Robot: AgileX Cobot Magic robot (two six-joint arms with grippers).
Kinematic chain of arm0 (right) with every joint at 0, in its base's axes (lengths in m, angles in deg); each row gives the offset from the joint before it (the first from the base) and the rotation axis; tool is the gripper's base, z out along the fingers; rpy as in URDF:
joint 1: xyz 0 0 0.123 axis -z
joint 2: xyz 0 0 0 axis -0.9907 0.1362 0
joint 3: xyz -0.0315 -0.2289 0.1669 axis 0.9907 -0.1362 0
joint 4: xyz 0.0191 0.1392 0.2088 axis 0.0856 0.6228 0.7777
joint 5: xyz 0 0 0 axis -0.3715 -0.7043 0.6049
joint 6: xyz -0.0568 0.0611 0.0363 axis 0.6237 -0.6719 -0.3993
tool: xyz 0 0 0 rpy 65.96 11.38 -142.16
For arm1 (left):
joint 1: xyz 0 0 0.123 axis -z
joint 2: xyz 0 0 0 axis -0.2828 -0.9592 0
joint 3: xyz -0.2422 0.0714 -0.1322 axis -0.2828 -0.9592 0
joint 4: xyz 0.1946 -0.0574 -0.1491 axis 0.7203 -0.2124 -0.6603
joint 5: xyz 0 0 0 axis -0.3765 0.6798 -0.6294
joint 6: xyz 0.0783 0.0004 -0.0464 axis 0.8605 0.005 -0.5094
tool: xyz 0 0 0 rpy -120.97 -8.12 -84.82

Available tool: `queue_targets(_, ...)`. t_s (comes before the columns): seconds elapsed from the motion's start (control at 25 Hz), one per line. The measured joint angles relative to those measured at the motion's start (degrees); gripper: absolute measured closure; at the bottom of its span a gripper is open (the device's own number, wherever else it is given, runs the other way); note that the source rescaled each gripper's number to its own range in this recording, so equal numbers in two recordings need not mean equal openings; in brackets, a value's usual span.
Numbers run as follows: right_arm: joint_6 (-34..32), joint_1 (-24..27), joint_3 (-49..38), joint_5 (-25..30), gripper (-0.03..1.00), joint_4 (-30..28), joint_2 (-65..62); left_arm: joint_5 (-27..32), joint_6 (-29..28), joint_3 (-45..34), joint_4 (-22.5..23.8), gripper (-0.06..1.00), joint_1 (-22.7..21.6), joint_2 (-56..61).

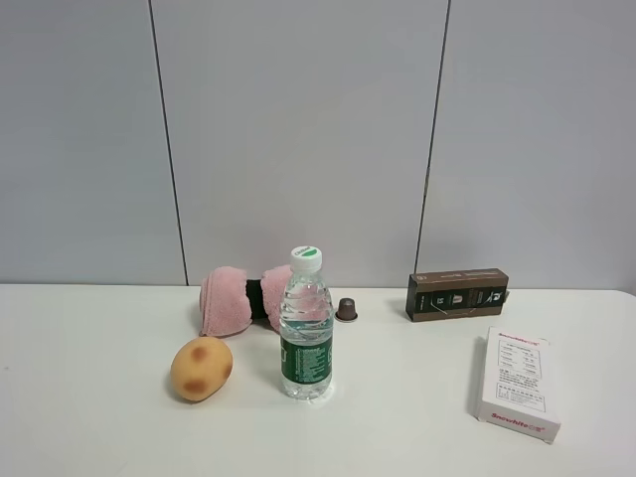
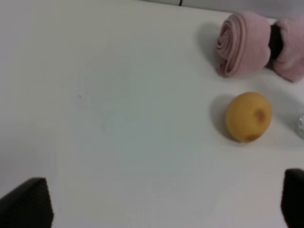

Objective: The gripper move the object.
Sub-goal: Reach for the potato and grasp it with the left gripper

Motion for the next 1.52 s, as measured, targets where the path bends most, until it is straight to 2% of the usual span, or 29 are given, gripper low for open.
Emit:
queue_targets(0.16, 0.0, 0.0, 0.0, 0.0, -0.03, 0.0, 0.0, -1.1, 0.5, 5.5, 0.1, -0.06, 4.4, -9.6)
queue_targets(0.28, 0.0, 0.0, 0.0, 0.0, -0.03, 0.0, 0.0, -3.7, 0.5, 9.3, 1.4, -0.06, 11.9, -17.0)
queue_targets(0.44, 0.0, 0.0, 0.0, 0.0, -0.03, 0.0, 0.0, -7.9, -1.3, 12.8, 3.6, -0.06, 23.9, -28.3)
queue_targets(0.48, 0.0, 0.0, 0.0, 0.0, -0.03, 0.0, 0.0, -11.0, -1.6, 13.4, 3.8, -0.06, 28.3, -33.2)
queue_targets(0.64, 0.0, 0.0, 0.0, 0.0, -0.03, 0.0, 0.0, -17.0, -1.7, 13.7, 3.9, -0.06, 34.6, -42.5)
queue_targets(0.84, 0.0, 0.0, 0.0, 0.0, -0.03, 0.0, 0.0, -20.7, -1.3, 13.7, 4.0, -0.06, 37.5, -50.2)
queue_targets(1.12, 0.0, 0.0, 0.0, 0.0, -0.03, 0.0, 0.0, -28.0, -1.1, 13.7, 8.5, -0.06, 37.6, -58.1)
queue_targets(1.52, 0.0, 0.0, 0.0, 0.0, -0.03, 0.0, 0.0, -36.3, -1.1, 13.8, 9.7, -0.06, 37.6, -66.7)
